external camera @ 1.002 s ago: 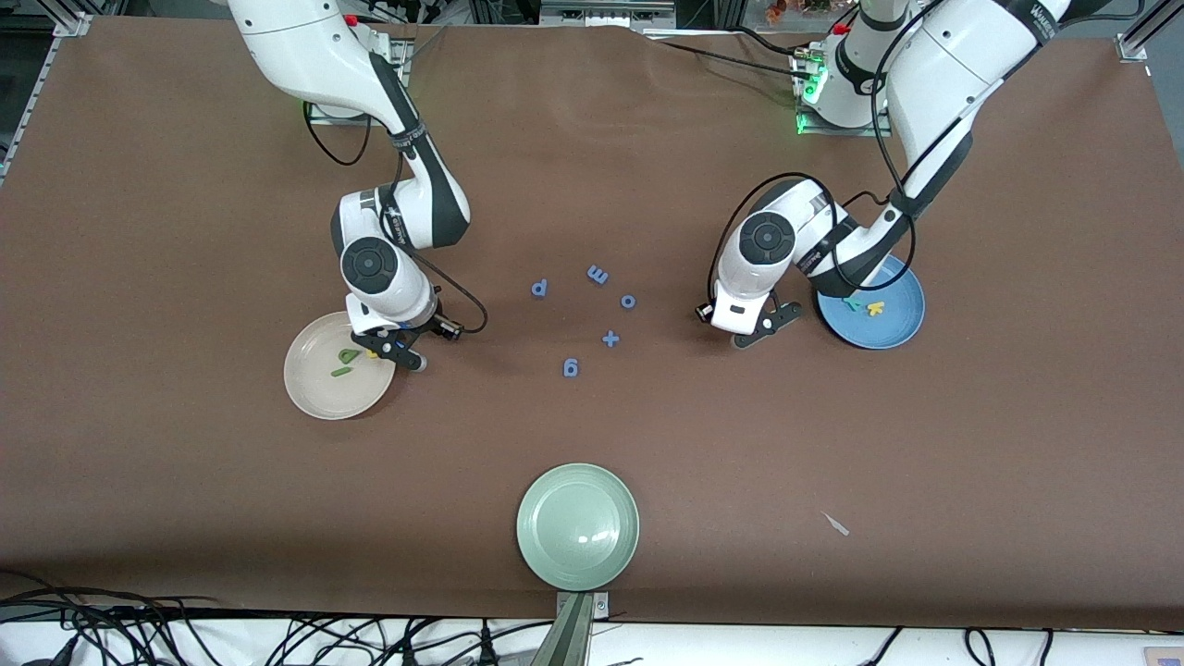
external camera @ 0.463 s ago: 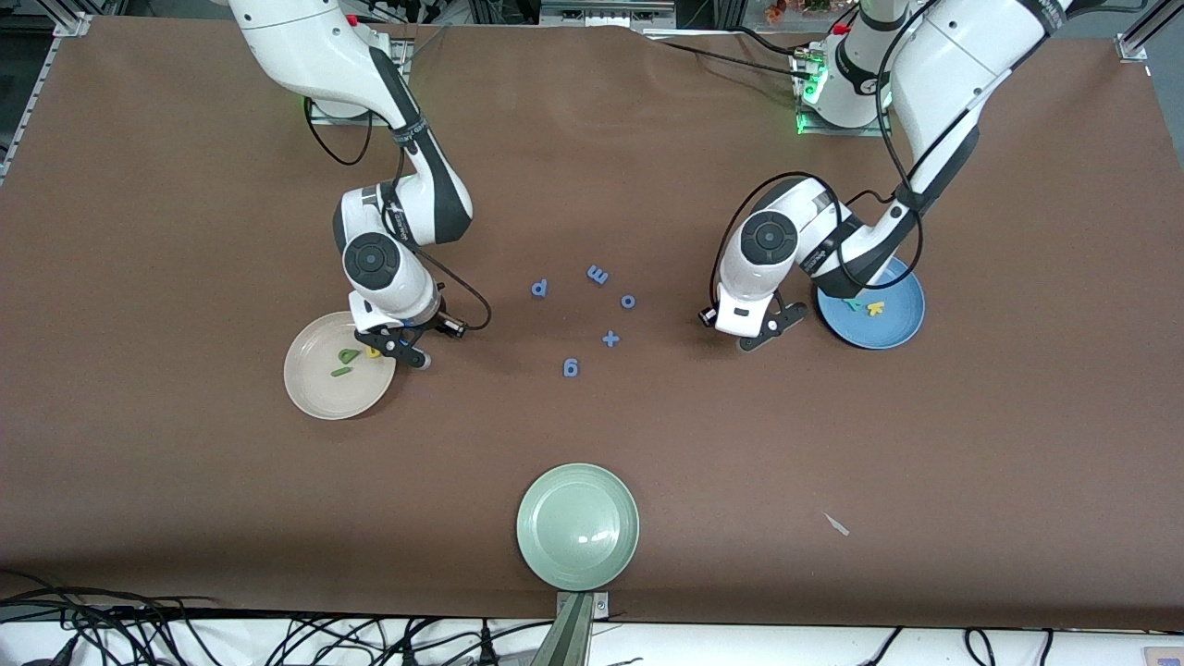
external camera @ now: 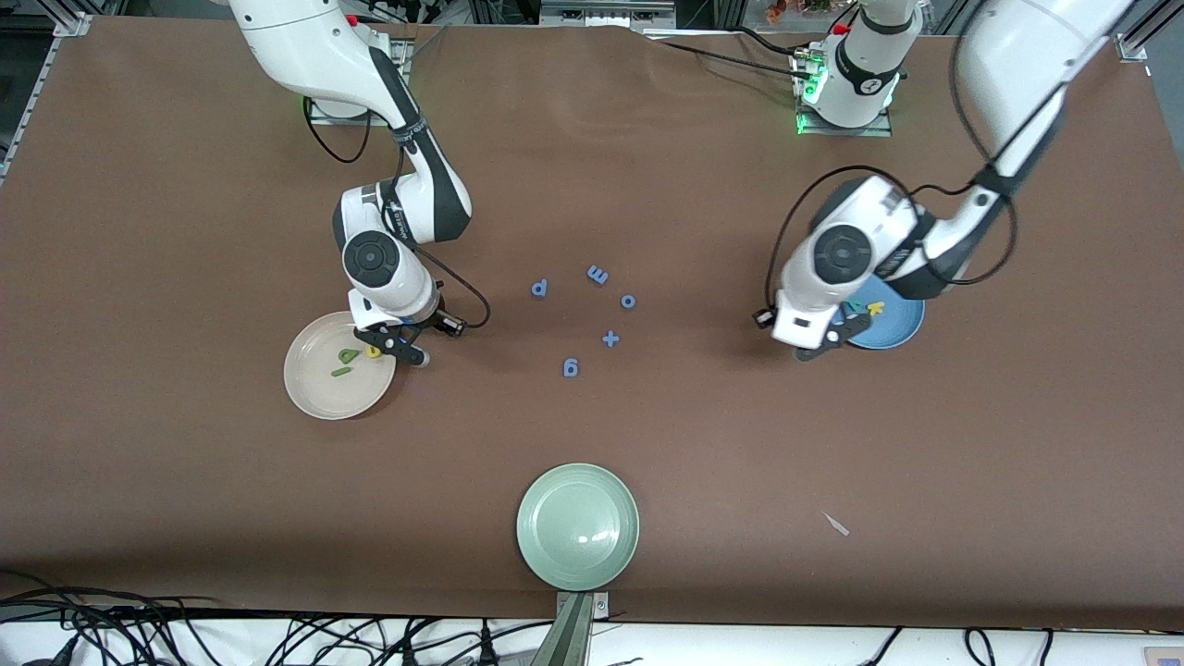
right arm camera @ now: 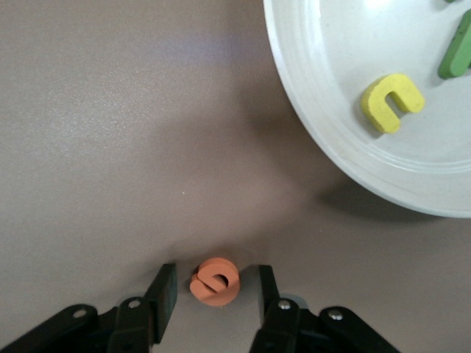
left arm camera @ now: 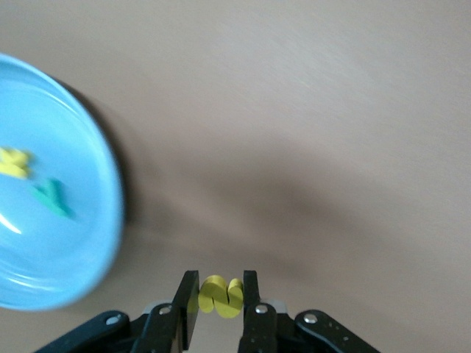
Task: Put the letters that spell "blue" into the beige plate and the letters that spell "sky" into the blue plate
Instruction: 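Drop the yellow 2 in the blue plate while the right gripper carries the e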
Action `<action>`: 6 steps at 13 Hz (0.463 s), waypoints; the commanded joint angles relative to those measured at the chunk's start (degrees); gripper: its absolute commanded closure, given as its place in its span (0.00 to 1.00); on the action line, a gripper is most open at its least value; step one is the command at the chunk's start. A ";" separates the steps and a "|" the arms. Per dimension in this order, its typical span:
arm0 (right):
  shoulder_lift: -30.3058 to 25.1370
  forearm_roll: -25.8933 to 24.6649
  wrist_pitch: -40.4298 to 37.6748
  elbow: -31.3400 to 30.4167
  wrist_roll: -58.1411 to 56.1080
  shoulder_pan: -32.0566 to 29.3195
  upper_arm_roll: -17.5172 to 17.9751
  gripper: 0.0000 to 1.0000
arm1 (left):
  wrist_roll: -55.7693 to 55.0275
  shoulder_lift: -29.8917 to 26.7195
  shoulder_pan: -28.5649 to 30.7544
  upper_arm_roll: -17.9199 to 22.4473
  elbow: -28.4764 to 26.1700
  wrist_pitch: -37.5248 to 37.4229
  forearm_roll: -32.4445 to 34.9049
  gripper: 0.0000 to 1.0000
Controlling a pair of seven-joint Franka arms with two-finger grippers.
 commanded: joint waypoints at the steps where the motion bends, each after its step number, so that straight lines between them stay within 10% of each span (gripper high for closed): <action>1: -1.80 0.93 2.11 -2.81 -0.82 0.08 0.09 0.48 | 10.91 -2.02 18.30 -10.67 -5.94 -0.25 1.60 0.81; 6: -2.32 0.93 1.86 -2.82 -2.23 0.07 0.00 0.78 | 19.58 -1.93 38.22 -21.43 -14.47 3.33 7.31 0.78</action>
